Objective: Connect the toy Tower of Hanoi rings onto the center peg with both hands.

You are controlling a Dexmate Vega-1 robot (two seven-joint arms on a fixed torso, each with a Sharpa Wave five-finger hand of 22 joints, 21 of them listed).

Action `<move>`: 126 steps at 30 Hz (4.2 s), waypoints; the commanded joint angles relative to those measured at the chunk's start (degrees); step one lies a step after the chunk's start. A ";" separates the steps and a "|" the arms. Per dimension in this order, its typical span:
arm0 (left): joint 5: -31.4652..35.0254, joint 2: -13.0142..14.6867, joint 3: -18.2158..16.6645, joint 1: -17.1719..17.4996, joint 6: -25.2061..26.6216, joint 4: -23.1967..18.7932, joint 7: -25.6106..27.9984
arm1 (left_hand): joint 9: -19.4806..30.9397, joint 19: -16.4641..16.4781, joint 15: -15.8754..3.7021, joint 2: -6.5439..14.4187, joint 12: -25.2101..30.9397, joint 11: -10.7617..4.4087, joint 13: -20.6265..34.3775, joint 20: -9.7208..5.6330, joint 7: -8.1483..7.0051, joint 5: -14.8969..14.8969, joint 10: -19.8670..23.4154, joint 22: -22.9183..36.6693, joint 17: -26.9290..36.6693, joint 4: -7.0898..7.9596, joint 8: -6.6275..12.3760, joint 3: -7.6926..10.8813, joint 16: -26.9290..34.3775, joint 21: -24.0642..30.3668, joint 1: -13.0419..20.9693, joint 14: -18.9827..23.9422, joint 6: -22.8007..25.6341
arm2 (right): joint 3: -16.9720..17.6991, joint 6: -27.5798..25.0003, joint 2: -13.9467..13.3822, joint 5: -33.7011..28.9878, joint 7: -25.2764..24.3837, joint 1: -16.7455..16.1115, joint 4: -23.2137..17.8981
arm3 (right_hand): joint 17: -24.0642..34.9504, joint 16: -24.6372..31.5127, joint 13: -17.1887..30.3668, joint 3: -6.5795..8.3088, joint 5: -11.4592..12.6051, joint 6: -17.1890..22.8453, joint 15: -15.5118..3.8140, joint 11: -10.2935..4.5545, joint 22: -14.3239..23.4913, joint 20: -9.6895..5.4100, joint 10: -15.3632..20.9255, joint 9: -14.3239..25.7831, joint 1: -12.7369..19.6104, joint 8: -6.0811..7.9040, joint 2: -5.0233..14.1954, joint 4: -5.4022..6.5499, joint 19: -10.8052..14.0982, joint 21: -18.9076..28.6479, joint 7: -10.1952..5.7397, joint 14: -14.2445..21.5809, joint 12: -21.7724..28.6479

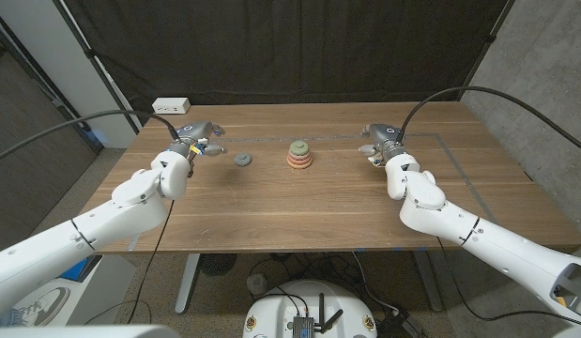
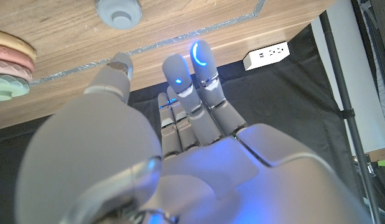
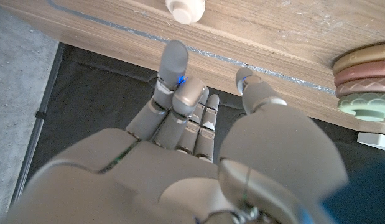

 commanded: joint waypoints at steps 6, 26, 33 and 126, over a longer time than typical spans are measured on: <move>0.99 1.68 2.92 -7.91 0.86 1.15 -14.87 | 0.09 -0.45 -0.86 -1.23 0.14 0.62 -0.23 -7.11 0.65 -0.23 -0.23 0.23 -0.83 0.10 0.05 -0.90 0.22 0.11 0.74 -0.34 -0.69 | -1.08 -1.06 0.19 -1.59 0.90 0.69 -0.30 | -0.07 -0.29 0.34 0.18 0.57 0.19 -0.03 -0.08 -0.01 -1.58 0.32 0.06 -0.23 0.18 0.74 0.20 -0.10 -0.10 0.10 -0.62 -0.07; 0.37 0.05 6.51 -15.27 -3.92 7.27 -24.42 | -0.06 -1.17 -0.87 -2.41 -0.70 1.75 -1.05 -7.10 1.77 -0.68 -5.04 0.36 -1.63 0.05 -0.97 -1.87 0.61 0.20 2.01 -0.83 -5.31 | -1.04 -1.74 0.08 -1.98 1.48 0.52 -0.86 | -0.35 -0.87 0.46 0.15 0.81 0.05 -0.06 -0.06 -0.06 -1.59 0.36 0.03 -0.14 0.01 1.01 0.10 -0.18 -0.10 0.05 -1.19 -0.23; 1.82 -1.62 8.28 -17.65 -3.95 9.45 -27.24 | -0.26 -1.43 -0.85 -2.99 -0.79 3.26 -1.48 -6.99 3.37 -1.07 -7.83 0.40 -1.99 0.42 -1.52 -2.64 0.87 0.26 2.11 -1.13 -9.26 | -1.22 -2.17 0.12 -2.15 1.95 0.63 -0.93 | -0.22 -0.82 0.42 0.13 0.88 0.16 -0.05 0.07 -0.09 -1.58 0.40 0.02 -0.14 0.02 1.08 0.10 -0.22 -0.12 0.20 -1.11 -0.30; 3.62 -14.73 17.28 -23.37 -12.55 29.43 -21.86 | -0.57 -0.28 -0.86 -1.09 0.94 2.61 -2.92 -7.08 3.17 -1.80 -4.50 0.38 -2.42 0.45 0.88 -3.45 2.70 0.50 3.93 -0.14 -6.48 | -1.80 -6.14 -1.83 -1.15 4.81 0.74 -3.16 | 0.05 -0.79 0.77 -0.42 1.66 0.76 -0.04 0.00 -0.28 -1.57 1.33 0.64 -0.61 0.24 1.74 0.15 -0.35 -0.09 0.43 -0.86 -0.52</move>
